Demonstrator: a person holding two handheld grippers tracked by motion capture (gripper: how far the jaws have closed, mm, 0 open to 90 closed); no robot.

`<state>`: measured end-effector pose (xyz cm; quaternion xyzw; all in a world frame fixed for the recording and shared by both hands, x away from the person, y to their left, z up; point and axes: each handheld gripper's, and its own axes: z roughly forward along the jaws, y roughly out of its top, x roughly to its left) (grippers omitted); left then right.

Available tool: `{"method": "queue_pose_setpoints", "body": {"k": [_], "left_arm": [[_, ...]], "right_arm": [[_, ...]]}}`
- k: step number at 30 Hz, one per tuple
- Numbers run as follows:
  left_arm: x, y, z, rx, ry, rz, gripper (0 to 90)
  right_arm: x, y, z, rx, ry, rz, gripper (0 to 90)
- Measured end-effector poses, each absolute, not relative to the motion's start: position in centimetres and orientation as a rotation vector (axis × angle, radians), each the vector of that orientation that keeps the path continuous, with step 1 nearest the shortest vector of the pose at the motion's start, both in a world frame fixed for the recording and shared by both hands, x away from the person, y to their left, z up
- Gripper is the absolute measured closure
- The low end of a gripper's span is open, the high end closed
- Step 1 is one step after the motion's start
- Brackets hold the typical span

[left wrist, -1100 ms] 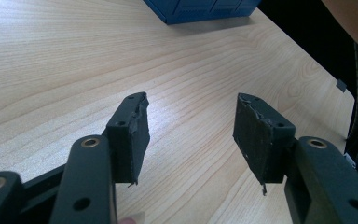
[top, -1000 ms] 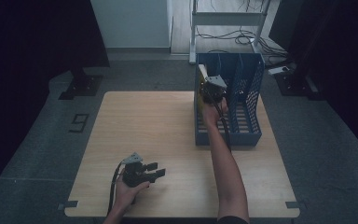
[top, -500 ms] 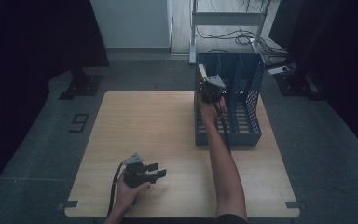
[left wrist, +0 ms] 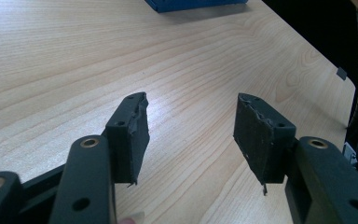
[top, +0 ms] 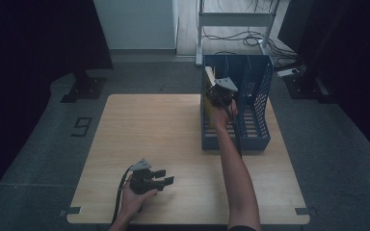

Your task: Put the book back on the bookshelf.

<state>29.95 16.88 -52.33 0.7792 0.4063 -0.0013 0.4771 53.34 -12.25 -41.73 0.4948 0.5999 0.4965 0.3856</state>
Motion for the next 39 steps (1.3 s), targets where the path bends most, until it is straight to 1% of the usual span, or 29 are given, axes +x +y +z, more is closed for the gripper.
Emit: {"method": "queue_pose_setpoints", "body": {"k": [3, 11, 18, 23, 32, 39], "left_arm": [[30.0, 16.8, -52.4, 1.907, 0.995, -0.004, 44.6], [30.0, 16.5, -52.6, 1.922, 0.991, -0.007, 44.6], [29.8, 16.2, -52.6, 1.930, 0.985, -0.009, 44.6], [29.8, 16.0, -52.8, 1.942, 0.984, -0.010, 44.7], [29.8, 15.8, -52.9, 1.952, 0.979, -0.013, 44.7], [29.9, 15.8, -53.1, 1.956, 0.987, -0.015, 44.6]], "right_arm": [[53.0, -12.5, -41.7, 1.265, 1.536, 1.258, 60.0], [51.5, -12.8, -41.5, 1.247, 1.553, 1.247, 57.7], [49.8, -13.0, -41.2, 1.221, 1.580, 1.279, 57.9], [48.7, -12.4, -41.1, 1.149, 1.630, 1.227, 57.8], [48.3, -12.5, -41.3, 1.141, 1.656, 1.254, 57.6], [48.3, -12.7, -41.5, 1.139, 1.659, 1.263, 53.4]]}}
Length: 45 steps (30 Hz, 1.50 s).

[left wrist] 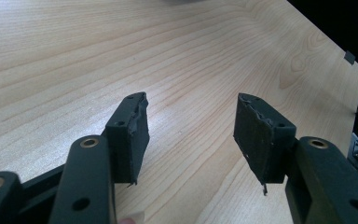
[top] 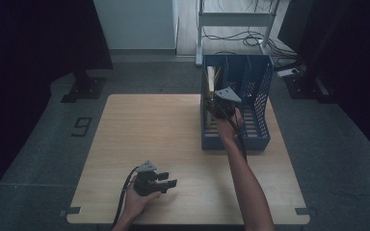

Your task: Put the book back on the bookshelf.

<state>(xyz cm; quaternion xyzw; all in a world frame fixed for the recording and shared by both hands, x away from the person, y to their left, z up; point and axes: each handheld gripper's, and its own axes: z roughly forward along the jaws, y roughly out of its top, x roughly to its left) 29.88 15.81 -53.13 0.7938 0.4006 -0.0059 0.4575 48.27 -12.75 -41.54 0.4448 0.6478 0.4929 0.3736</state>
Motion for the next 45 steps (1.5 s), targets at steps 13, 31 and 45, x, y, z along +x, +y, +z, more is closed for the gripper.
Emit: {"method": "queue_pose_setpoints", "body": {"k": [13, 31, 45], "left_arm": [[29.9, 15.9, -53.1, 1.946, 0.984, -0.028, 44.4], [29.9, 16.0, -52.9, 1.944, 0.990, -0.020, 44.4], [30.1, 16.5, -52.8, 1.935, 1.005, -0.011, 44.3]], "right_arm": [[47.3, -13.1, -41.1, 1.121, 1.633, 1.275, 45.4], [45.2, -14.5, -41.4, 1.148, 1.651, 1.324, 43.1], [41.2, -15.6, -42.3, 1.121, 1.682, 1.367, 43.1]]}}
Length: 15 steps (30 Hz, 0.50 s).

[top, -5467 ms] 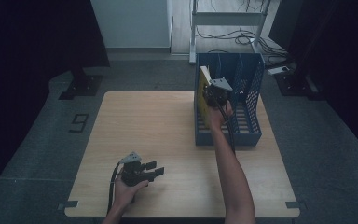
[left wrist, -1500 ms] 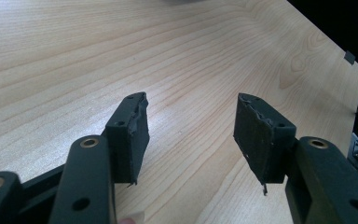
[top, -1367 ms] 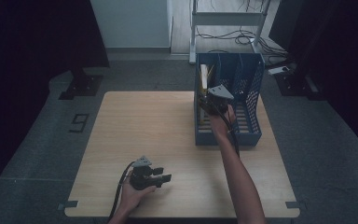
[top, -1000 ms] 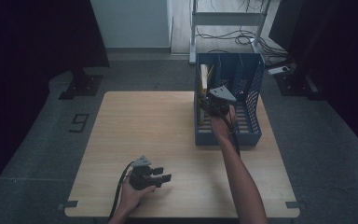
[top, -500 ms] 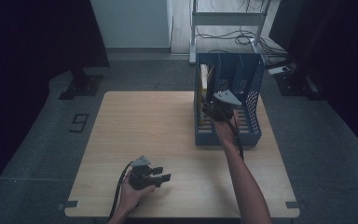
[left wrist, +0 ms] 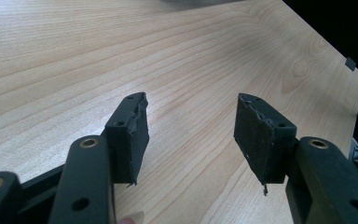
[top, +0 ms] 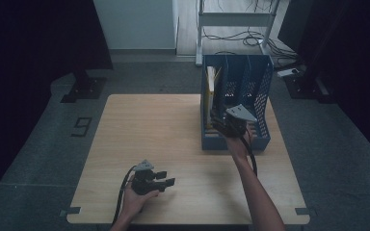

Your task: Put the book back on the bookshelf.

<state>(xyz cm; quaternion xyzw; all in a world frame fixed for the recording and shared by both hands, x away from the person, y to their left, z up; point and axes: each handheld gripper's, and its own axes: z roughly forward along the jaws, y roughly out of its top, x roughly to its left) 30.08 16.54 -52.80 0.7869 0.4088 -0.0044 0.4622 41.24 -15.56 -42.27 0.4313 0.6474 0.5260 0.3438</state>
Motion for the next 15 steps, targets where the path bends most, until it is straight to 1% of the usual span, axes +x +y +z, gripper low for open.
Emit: {"method": "queue_pose_setpoints", "body": {"k": [15], "left_arm": [[30.4, 17.0, -52.9, 1.928, 1.022, -0.005, 43.9]], "right_arm": [[36.2, -16.8, -44.9, 1.101, 1.692, 1.414, 43.6]]}}
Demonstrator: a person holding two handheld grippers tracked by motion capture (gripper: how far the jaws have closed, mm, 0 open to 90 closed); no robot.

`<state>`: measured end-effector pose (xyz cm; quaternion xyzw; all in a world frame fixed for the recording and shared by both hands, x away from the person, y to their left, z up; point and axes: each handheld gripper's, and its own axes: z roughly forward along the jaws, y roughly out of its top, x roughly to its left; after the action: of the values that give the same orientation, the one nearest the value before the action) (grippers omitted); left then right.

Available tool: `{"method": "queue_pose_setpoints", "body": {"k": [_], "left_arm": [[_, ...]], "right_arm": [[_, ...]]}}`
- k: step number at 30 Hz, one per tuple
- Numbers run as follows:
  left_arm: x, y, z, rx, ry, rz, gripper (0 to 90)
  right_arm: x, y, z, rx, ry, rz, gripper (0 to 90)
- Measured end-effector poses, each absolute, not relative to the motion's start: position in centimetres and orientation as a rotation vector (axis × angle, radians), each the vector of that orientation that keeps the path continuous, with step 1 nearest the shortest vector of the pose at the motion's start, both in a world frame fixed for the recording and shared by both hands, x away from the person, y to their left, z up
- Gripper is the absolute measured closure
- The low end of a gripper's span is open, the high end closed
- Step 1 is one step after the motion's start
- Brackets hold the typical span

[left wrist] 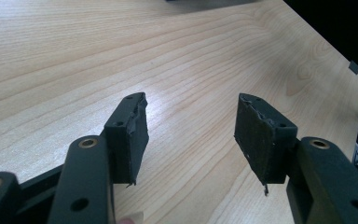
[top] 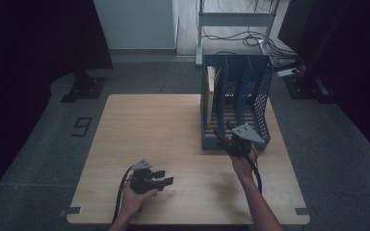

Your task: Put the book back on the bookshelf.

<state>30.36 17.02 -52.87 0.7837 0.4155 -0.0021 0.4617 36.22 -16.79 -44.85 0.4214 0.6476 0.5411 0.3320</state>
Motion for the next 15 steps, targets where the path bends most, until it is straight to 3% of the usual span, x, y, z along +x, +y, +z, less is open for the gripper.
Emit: {"method": "queue_pose_setpoints", "body": {"k": [15], "left_arm": [[30.6, 17.6, -53.0, 1.916, 1.046, -0.002, 43.8]], "right_arm": [[31.9, -18.8, -49.0, 1.171, 1.765, 1.405, 42.9]]}}
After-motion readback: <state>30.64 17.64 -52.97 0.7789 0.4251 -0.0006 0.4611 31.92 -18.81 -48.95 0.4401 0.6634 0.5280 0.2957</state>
